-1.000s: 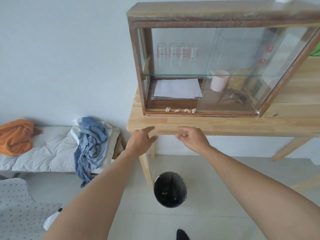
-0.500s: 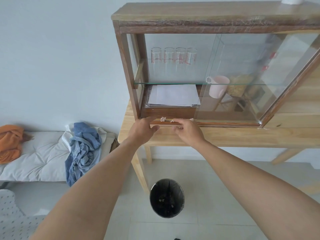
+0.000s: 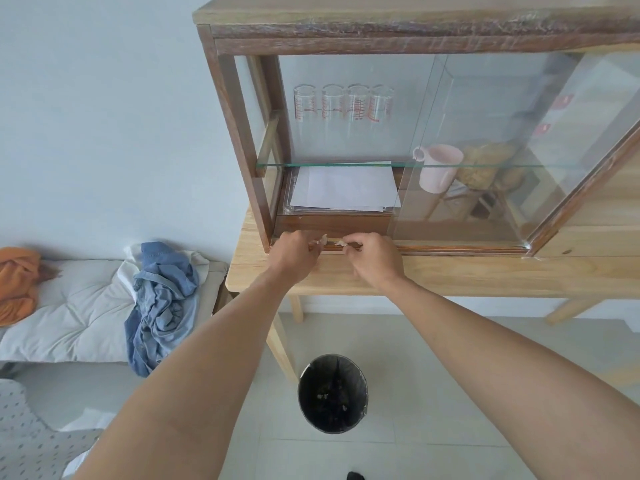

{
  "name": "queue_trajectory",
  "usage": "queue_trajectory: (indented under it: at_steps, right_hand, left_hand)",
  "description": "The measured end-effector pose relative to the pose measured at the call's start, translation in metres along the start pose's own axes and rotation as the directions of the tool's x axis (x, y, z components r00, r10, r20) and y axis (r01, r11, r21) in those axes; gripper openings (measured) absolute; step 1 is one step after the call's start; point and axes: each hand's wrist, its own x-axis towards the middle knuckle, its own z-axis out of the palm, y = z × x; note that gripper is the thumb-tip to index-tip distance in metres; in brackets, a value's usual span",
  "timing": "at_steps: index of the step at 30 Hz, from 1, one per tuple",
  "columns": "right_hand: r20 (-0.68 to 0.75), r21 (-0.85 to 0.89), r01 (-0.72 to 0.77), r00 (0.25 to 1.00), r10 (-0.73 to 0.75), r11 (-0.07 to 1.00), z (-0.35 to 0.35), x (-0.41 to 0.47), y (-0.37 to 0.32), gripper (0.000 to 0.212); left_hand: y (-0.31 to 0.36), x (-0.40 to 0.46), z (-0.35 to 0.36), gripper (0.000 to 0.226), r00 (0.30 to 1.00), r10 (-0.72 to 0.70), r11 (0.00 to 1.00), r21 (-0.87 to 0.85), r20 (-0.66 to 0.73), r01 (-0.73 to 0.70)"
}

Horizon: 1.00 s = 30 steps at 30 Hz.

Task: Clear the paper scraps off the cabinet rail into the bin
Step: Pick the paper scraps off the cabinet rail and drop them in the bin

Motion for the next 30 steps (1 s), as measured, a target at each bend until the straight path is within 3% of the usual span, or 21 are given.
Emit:
queue_trajectory:
  at_steps: [11, 30]
  right_hand:
    - [-0.055, 0.067, -0.061, 0.996, 0.065, 0.996, -0.005, -0.02, -0.007, 0.014]
    - [0.066, 0.107, -0.169, 0.985, 0.162, 0.98, 0.018, -0.148, 0.026, 0.011]
  left_hand:
    - [0.001, -0.024, -0.006, 0.02, 0.998, -0.051, 0.997, -0.051, -0.03, 0.05]
    - [-0.022, -0.139, 0.008, 0.022, 0.982, -0.103, 0.991, -0.07, 0.157, 0.115]
